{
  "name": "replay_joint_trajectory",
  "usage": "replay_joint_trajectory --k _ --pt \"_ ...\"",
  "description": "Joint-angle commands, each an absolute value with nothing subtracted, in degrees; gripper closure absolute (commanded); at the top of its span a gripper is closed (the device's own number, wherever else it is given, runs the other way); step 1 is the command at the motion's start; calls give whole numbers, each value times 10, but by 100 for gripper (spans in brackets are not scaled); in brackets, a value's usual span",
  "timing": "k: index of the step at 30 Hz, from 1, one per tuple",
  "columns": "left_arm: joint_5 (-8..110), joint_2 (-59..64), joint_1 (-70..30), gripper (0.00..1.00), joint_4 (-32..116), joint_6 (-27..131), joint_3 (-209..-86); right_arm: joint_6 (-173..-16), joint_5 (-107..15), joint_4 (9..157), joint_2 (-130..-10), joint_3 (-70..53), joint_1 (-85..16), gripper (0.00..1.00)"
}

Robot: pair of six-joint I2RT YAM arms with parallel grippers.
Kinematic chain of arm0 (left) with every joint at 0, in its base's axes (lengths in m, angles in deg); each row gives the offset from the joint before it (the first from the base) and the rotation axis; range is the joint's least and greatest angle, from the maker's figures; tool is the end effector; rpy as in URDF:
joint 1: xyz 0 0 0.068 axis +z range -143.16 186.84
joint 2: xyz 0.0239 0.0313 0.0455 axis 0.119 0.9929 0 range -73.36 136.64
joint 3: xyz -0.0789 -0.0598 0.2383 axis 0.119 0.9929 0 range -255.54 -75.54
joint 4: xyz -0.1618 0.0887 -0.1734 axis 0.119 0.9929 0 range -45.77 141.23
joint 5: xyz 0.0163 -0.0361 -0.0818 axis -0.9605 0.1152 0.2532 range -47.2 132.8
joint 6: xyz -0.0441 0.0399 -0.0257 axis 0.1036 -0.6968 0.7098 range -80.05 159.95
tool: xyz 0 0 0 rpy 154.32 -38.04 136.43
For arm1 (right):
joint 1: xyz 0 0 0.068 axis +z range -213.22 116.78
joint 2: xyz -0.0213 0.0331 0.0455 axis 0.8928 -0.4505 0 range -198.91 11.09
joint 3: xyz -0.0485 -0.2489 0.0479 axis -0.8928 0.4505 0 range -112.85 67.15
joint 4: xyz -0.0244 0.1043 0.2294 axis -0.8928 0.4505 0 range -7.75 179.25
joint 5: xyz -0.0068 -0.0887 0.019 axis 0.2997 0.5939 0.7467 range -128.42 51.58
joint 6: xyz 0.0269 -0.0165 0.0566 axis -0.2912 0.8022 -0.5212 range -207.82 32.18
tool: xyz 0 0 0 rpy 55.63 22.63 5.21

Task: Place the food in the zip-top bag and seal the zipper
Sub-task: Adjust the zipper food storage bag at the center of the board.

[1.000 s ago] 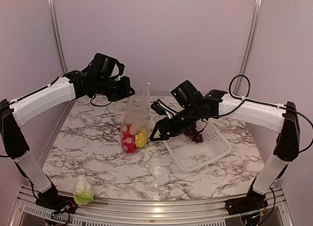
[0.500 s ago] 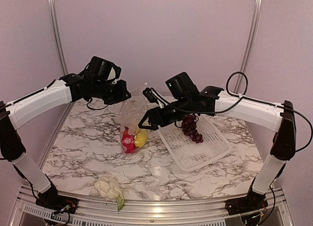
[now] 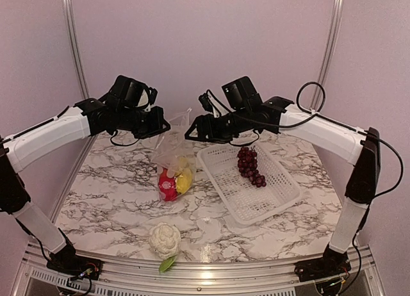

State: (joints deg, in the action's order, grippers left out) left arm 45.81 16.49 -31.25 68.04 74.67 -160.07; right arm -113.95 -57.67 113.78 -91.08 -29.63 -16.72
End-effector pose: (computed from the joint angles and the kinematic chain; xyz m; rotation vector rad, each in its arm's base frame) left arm 0.2887 -0.2296 0.3396 0.0979 2.1844 -0.8086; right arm 0.2705 0.3093 0.3209 -0.6199 2.3084 1.0296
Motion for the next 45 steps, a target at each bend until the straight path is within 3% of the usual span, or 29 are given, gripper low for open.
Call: replay_joint_trajectory --k 1,4,6,11,13,18,26,35,40,45 --pt "477 151 -310 100 677 740 -1600 -1192 -598 1148 -985 -384 -173 29" --pt "477 151 -310 100 685 736 -1601 -1220 -616 1151 -1022 -424 -181 31" --pt "477 152 -310 100 692 735 -1603 -1244 -614 1156 -1039 -439 -187 38" --pt "405 164 -310 100 775 717 -1646 -1267 -617 1227 -1065 -516 -194 88" --pt "360 170 -310 100 821 699 -1672 -1260 -615 1277 -1074 -578 -194 100" --pt "212 185 -310 100 936 656 -1750 -1264 -633 1338 -1066 -637 -201 100" --pt "175 196 -311 100 963 619 -1801 -1302 -703 1282 -1058 -624 -200 100" --pt "190 207 -311 100 960 618 -1787 -1259 -741 1238 -1025 -562 -201 69" --pt "191 207 -311 100 952 624 -1789 -1103 -734 1227 -942 -466 -181 57" --pt "197 215 -311 100 950 622 -1793 -932 -654 1257 -883 -360 -126 49"
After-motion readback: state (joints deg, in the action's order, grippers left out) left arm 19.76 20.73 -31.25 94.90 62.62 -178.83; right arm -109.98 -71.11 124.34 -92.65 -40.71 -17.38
